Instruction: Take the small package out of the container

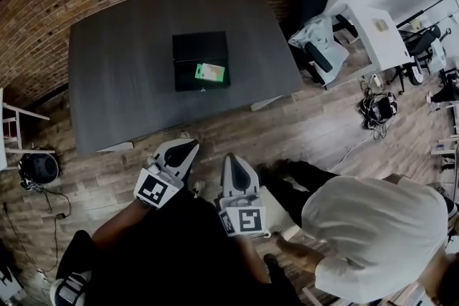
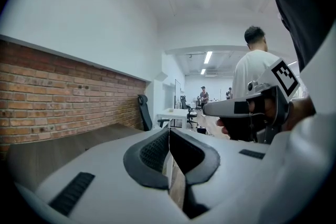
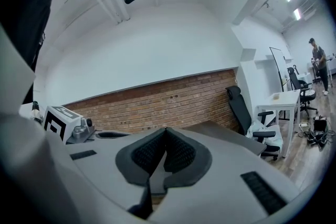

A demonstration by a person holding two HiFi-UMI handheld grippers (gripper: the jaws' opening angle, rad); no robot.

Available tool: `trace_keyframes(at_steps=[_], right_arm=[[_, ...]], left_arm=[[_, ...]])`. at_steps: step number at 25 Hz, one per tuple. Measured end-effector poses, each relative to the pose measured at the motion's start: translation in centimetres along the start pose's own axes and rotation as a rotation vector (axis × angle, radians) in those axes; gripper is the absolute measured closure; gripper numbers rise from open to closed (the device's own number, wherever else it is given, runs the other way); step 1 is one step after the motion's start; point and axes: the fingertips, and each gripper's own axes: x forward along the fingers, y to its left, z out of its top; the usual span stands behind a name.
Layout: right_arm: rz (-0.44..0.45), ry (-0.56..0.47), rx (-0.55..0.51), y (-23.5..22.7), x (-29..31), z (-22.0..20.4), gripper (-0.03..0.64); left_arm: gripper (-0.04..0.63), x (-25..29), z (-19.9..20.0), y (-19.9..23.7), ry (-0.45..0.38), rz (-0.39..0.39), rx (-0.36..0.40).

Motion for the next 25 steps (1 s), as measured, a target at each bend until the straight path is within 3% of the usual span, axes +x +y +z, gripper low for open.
trace_keyframes(at_steps=[10, 18, 25], right_arm=[[-0.030, 0.030, -0.001, -2.3, 9.8, 1.2, 0.594], [-0.091, 0.056, 0.004, -3.4, 17.6, 1.7, 0.594], [-0.122, 0.078, 0.008, -4.5, 20.9, 1.4, 0.594]], left_arm=[[0.561, 5.9, -0.8, 9.0, 0.060, -0.033, 0.003], [0.561, 9.8, -5.1, 15.1, 0.191, -0.111, 0.087], [0.561, 12.7, -6.0, 17.8, 0.216, -0.165, 0.125]])
